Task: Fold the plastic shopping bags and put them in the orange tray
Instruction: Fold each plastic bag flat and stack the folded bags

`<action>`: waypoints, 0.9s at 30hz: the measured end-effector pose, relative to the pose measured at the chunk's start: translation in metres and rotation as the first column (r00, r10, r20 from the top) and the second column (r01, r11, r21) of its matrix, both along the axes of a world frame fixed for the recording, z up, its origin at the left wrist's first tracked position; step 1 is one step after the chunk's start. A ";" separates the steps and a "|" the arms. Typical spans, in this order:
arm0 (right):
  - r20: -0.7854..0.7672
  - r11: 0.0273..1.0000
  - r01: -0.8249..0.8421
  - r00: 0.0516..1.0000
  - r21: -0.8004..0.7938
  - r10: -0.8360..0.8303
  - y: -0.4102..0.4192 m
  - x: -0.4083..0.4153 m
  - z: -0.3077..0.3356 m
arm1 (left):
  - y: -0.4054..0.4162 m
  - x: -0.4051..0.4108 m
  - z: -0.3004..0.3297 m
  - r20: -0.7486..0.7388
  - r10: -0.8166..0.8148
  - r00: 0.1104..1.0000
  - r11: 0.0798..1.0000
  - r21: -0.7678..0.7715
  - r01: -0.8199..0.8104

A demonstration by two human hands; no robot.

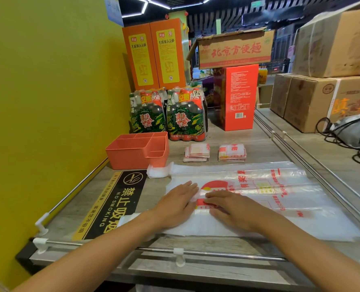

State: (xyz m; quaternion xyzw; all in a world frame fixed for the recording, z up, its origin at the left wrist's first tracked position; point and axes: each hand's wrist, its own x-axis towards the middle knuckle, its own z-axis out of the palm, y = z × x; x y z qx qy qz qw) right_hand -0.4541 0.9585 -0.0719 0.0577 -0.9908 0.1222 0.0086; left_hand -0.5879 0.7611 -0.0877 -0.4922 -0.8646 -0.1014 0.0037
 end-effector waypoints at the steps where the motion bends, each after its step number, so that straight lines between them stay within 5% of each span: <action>1: 0.000 1.000 0.000 1.000 -0.001 0.000 0.000 0.000 0.000 | -0.003 -0.001 -0.001 0.001 -0.011 1.000 0.998 -0.054 0.011; 8: -0.011 1.000 -0.017 1.000 0.020 0.017 0.000 -0.002 -0.002 | -0.010 0.000 -0.004 0.107 0.018 0.994 0.983 -0.182 0.002; 27: -0.011 0.987 -0.151 0.988 -0.048 0.151 -0.014 -0.007 -0.006 | -0.019 0.005 0.003 0.256 0.105 0.961 0.992 -0.100 -0.081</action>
